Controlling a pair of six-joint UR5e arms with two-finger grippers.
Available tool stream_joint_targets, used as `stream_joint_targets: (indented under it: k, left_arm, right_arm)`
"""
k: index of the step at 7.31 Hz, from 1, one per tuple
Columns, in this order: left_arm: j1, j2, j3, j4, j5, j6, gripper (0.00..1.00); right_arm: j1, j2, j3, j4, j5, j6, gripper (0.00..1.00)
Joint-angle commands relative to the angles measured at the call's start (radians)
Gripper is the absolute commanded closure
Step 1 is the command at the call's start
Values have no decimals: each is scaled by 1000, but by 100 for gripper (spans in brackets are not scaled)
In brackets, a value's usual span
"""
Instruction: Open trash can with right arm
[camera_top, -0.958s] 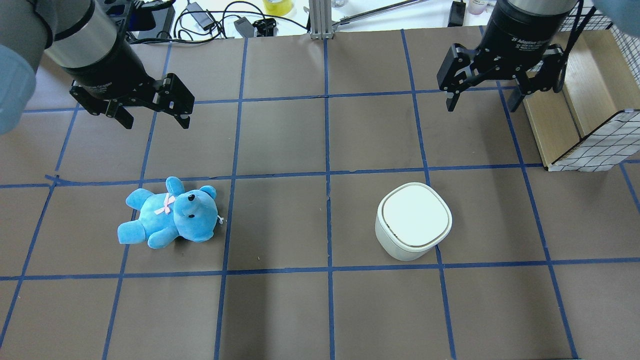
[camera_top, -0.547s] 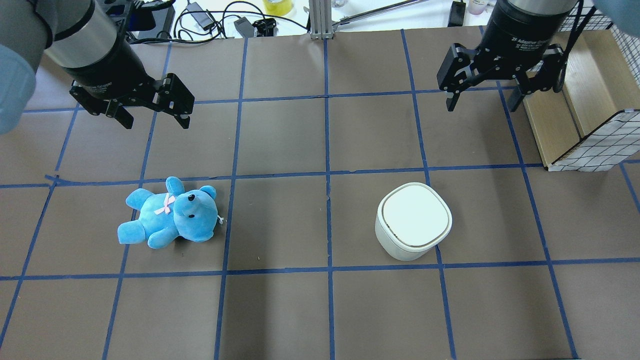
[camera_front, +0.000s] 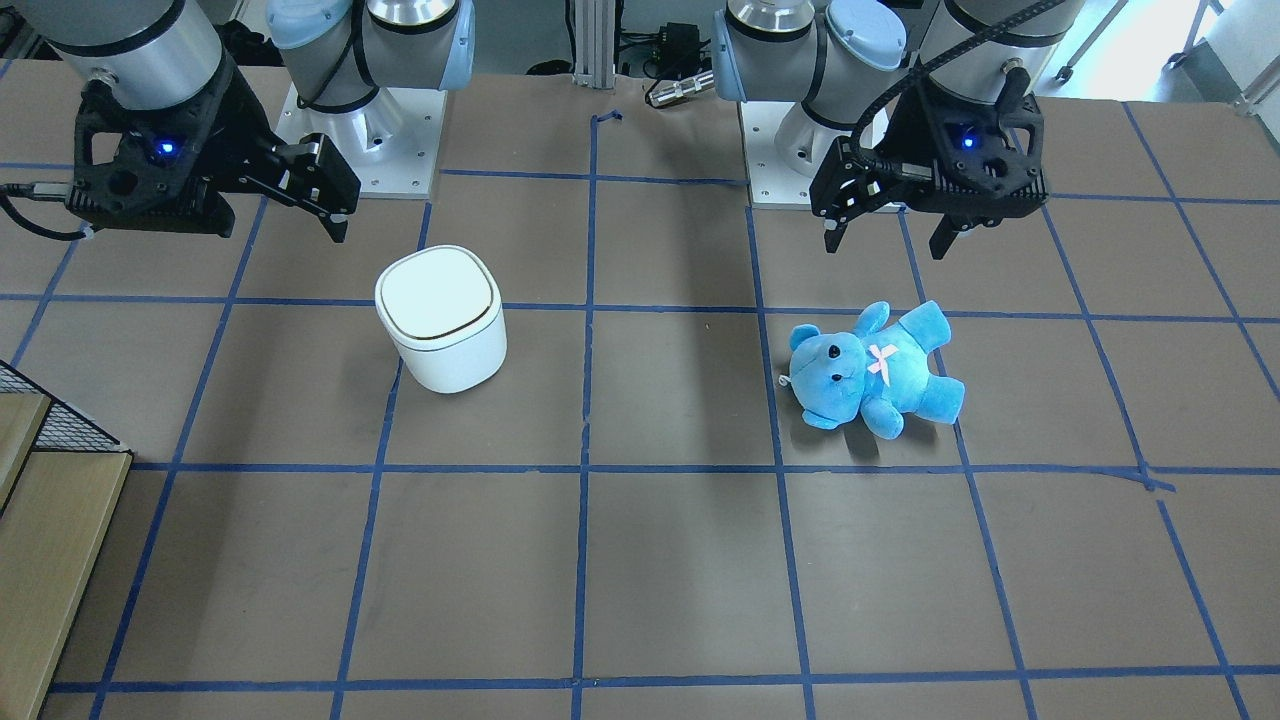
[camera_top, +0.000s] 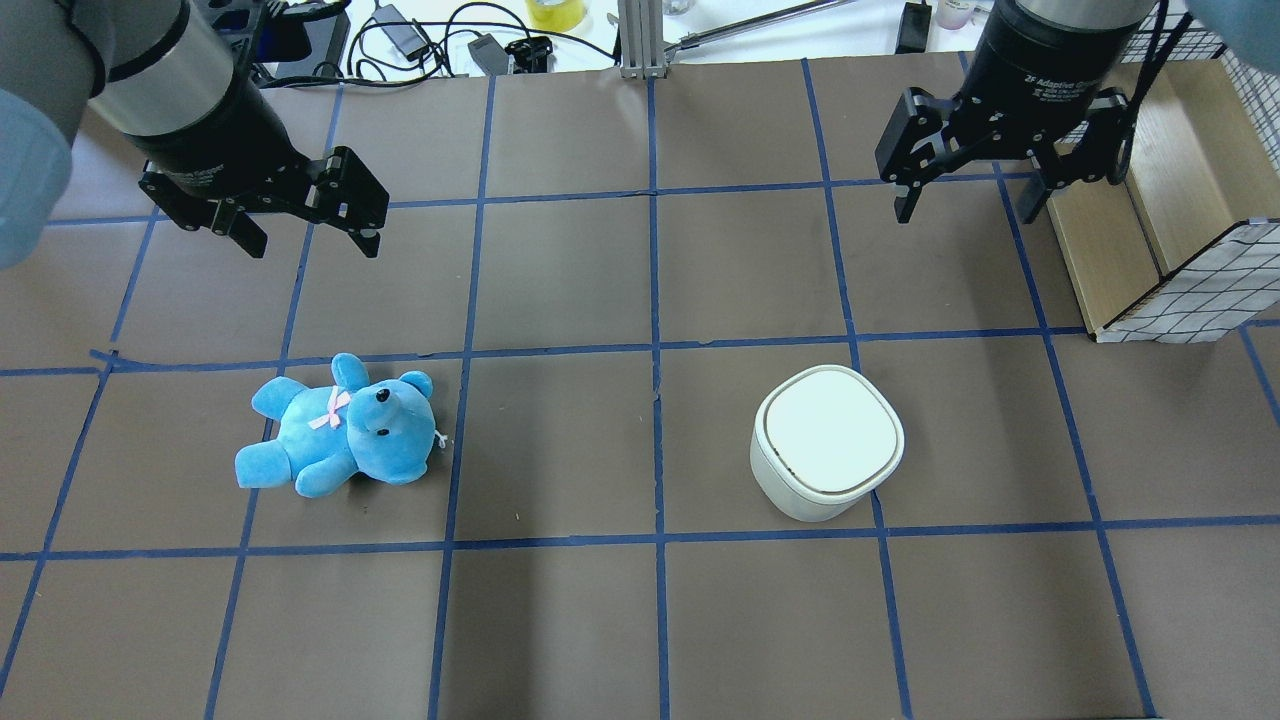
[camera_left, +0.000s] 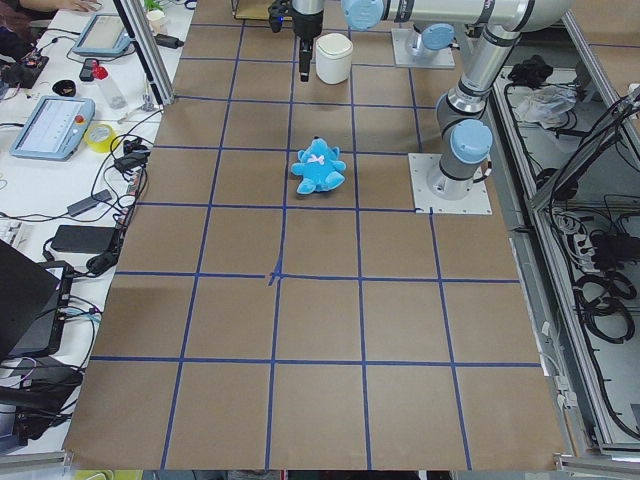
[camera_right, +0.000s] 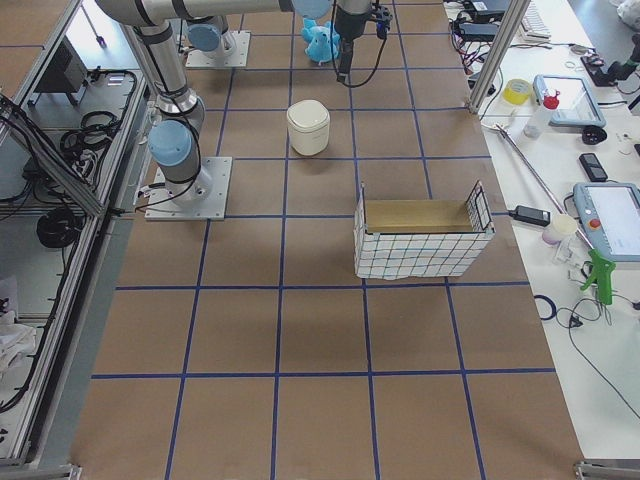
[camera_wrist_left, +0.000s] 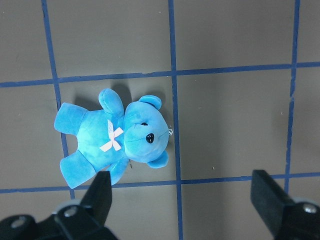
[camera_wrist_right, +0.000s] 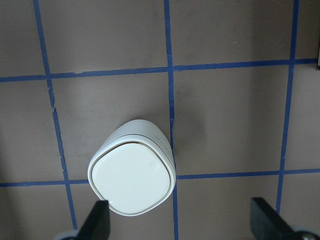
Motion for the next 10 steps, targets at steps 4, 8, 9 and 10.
stream_joint_targets:
  k: [4,8,9,10]
  left_arm:
    - [0,0,0,0,0,0,0]
    - [0,0,0,0,-2,0,0]
    - [0,0,0,0,-2,0,0]
    - [0,0,0,0,-2,0,0]
  right_arm:
    - [6,-3,2,-3,9,13,0]
    - [170,14,40,-8,168,253,100]
    - [185,14,79,-11,159,248,100]
    - [186,14,139,-38,158,245,100]
